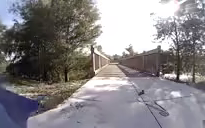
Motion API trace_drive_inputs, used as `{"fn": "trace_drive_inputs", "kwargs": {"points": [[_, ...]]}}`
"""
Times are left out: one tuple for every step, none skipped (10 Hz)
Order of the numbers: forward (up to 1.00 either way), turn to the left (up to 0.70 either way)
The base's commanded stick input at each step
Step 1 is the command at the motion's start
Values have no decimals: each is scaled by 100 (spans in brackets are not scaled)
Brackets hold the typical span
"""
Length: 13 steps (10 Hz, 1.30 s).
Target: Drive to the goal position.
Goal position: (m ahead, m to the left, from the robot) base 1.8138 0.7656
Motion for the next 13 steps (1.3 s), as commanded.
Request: {"fn": "trace_drive_inputs", "kwargs": {"points": [[100, 0], [100, 0], [100, 0], [100, 0], [100, 0], [100, 0], [100, 0], [100, 0], [100, 0], [100, 0], [100, 0], [100, 0], [100, 0]]}}
